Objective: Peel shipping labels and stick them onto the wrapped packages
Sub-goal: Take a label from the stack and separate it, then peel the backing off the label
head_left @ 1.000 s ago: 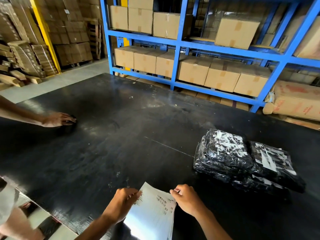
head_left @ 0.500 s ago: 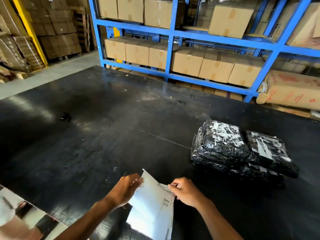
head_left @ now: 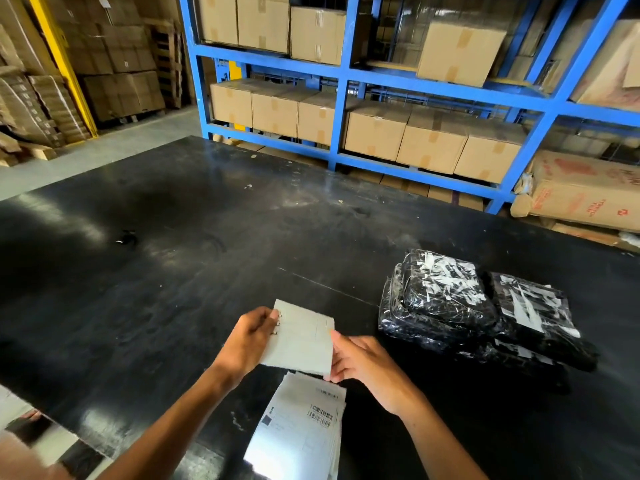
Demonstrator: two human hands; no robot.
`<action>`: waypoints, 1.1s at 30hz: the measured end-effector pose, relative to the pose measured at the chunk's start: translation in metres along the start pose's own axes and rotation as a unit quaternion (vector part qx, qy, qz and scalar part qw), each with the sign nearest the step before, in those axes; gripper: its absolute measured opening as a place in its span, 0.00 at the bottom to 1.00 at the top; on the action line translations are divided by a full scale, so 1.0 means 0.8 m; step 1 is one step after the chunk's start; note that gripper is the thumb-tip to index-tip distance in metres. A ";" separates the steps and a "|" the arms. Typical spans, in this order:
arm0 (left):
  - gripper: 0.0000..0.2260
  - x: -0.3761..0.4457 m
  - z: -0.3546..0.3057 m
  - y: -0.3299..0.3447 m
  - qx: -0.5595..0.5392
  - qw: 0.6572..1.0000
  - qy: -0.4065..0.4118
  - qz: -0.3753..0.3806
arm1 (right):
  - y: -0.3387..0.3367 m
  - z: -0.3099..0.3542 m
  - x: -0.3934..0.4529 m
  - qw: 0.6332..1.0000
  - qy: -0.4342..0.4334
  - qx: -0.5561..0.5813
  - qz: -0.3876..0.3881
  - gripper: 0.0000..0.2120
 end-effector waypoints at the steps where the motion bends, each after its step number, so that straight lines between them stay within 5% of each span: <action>1: 0.14 0.006 -0.009 0.000 -0.004 1.000 0.008 -0.013 | -0.001 0.015 -0.005 1.000 -0.019 0.014 0.007 0.20; 8: 0.15 0.032 -0.076 0.001 -0.022 0.997 0.059 -0.048 | -0.022 0.100 -0.036 0.991 -0.127 -0.049 0.005 0.09; 26: 0.15 0.048 -0.160 0.046 -0.023 0.988 0.148 -0.040 | -0.080 0.156 -0.083 0.970 -0.212 -0.094 -0.070 0.06; 29: 0.15 0.052 -0.163 0.054 0.048 0.988 0.141 -0.045 | -0.085 0.160 -0.085 0.969 -0.219 -0.086 -0.078 0.06; 31: 0.12 0.049 -0.174 0.049 0.141 0.968 0.180 -0.105 | -0.089 0.163 -0.085 0.968 -0.224 -0.074 -0.090 0.06; 33: 0.09 0.028 -0.195 0.045 0.111 0.954 0.253 -0.113 | -0.091 0.166 -0.083 0.967 -0.226 -0.061 -0.101 0.06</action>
Point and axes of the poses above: each hand's wrist, its own x-axis towards the middle knuckle, its own y-axis out of the palm, z = x × y, the point moved 4 cm from there along x, towards the middle knuckle, and after that the axes turned 5 degrees about x, right-handed, at the moved point
